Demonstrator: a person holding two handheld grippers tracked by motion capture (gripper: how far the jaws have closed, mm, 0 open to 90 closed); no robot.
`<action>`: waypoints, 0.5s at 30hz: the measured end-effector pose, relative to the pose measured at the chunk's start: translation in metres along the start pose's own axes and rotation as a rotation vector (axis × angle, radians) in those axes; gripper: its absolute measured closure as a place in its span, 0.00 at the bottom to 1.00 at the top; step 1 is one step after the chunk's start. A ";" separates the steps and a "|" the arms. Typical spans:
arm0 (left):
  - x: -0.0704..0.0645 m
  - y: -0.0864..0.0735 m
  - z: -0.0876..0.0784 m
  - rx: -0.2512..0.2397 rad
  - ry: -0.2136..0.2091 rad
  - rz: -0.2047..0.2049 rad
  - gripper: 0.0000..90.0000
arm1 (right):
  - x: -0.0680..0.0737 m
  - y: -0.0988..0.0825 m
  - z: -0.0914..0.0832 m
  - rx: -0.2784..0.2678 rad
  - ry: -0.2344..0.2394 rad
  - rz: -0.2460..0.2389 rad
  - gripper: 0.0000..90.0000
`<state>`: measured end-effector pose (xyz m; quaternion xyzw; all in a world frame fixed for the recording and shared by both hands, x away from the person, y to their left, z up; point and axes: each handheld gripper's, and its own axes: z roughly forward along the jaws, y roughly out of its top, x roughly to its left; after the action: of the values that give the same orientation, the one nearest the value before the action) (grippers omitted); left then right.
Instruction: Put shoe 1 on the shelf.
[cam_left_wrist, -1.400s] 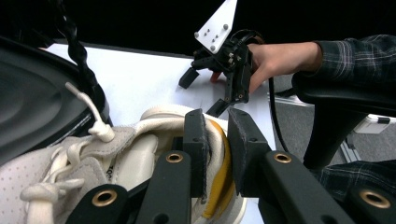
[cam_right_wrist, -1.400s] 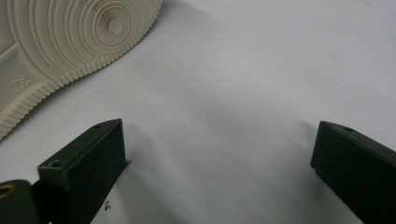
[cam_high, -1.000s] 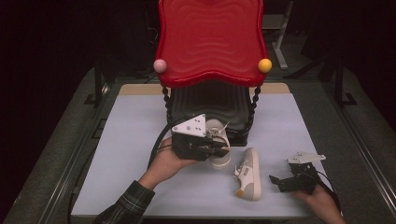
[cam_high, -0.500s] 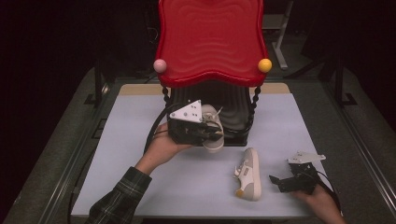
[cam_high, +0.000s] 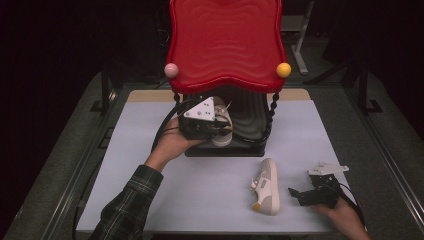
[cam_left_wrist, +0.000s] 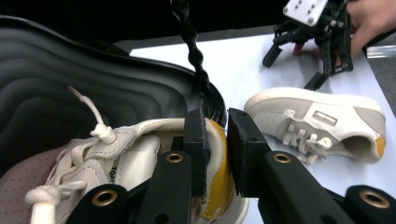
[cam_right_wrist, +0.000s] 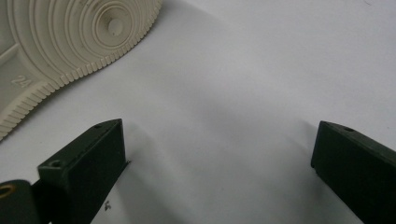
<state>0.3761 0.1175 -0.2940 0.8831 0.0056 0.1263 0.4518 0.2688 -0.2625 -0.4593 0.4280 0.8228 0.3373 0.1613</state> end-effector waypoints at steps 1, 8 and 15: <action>0.000 0.000 0.000 0.000 0.000 0.000 0.87 | 0.000 0.000 0.000 0.000 0.000 0.000 0.03; -0.002 -0.009 0.005 0.026 -0.013 -0.013 0.87 | 0.000 0.000 0.000 -0.001 0.000 0.000 0.03; -0.004 -0.016 0.008 0.028 -0.018 -0.044 0.87 | 0.000 0.000 0.000 0.000 0.000 0.000 0.03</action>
<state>0.3761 0.1198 -0.3123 0.8901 0.0228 0.1085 0.4420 0.2688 -0.2624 -0.4593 0.4280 0.8228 0.3374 0.1614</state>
